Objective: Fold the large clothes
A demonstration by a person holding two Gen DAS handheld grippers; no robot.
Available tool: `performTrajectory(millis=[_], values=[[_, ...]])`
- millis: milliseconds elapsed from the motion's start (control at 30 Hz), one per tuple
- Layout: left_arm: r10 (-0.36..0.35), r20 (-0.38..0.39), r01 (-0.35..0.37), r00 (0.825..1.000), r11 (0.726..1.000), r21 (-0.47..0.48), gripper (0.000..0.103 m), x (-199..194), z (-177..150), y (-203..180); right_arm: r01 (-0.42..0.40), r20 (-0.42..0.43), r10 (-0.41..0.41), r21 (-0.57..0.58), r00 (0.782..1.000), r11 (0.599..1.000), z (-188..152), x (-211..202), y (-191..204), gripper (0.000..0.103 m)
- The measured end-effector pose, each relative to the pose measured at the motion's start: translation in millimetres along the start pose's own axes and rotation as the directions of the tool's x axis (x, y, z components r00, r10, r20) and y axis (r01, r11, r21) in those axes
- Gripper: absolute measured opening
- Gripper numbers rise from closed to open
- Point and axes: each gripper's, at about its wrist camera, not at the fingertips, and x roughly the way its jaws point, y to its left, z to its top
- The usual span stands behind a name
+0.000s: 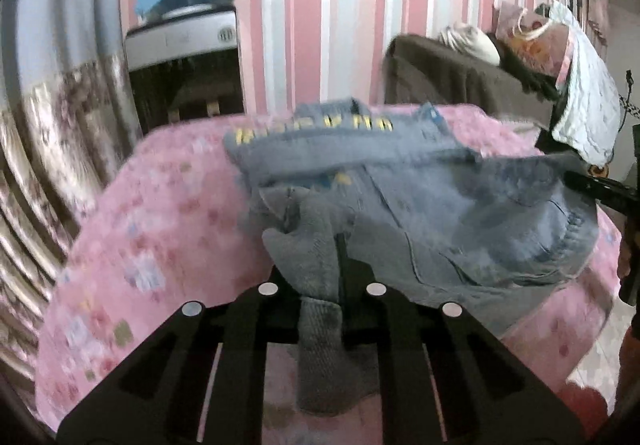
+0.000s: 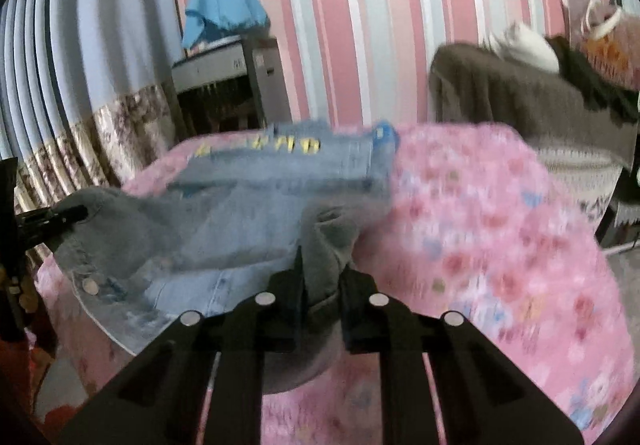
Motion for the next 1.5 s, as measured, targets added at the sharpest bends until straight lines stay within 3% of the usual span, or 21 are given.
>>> performTrajectory(millis=[333,500,633,800,1000,1200,1300,1367,1467,1500], values=[[0.047,0.029,-0.047,0.998,0.999,0.006,0.01,52.5,102.1,15.8,0.118,0.081,-0.114,-0.054,0.99,0.991,90.5,34.2,10.7,0.014],[0.073,0.008,-0.073,0.997,0.997,-0.02,0.01,98.2,146.6,30.1,0.21,0.071,-0.208,-0.029,0.976,0.977,143.3,78.6,2.2,0.014],[0.079,-0.043,-0.08,0.996,0.996,-0.027,0.011,148.2,166.7,44.8,0.217,0.025,-0.216,-0.013,0.976,0.976,168.8,125.0,-10.6,0.014],[0.084,-0.133,-0.087,0.988,0.996,-0.014,0.012,214.2,171.1,65.8,0.208,-0.082,-0.212,-0.048,0.974,0.977,175.7,195.8,-21.4,0.014],[0.085,-0.246,-0.081,0.965,0.996,0.026,0.014,288.0,143.2,80.0,0.198,-0.201,-0.208,-0.066,0.957,0.978,156.0,267.1,-32.8,0.016],[0.078,-0.244,-0.07,0.967,0.997,0.042,0.017,292.7,141.0,75.9,0.18,-0.23,-0.185,-0.042,0.956,0.983,145.2,288.2,-40.2,0.022],[0.023,-0.249,-0.022,0.968,1.0,0.008,0.025,284.4,148.9,80.4,0.1,-0.204,-0.092,0.029,0.975,0.995,154.9,272.7,-49.9,0.042],[-0.007,-0.24,0.004,0.971,1.0,-0.015,0.035,277.0,154.0,83.2,0.028,-0.145,-0.016,0.087,0.989,0.996,165.6,252.1,-54.1,0.046],[-0.049,-0.212,0.041,0.976,0.998,-0.045,0.061,262.1,163.4,84.8,-0.017,-0.071,0.025,0.101,0.997,0.995,179.5,221.7,-56.8,0.054],[-0.025,-0.191,0.017,0.981,0.999,-0.043,0.078,254.8,166.8,84.7,-0.014,-0.056,0.019,0.09,0.998,0.996,182.6,213.6,-56.2,0.055]])
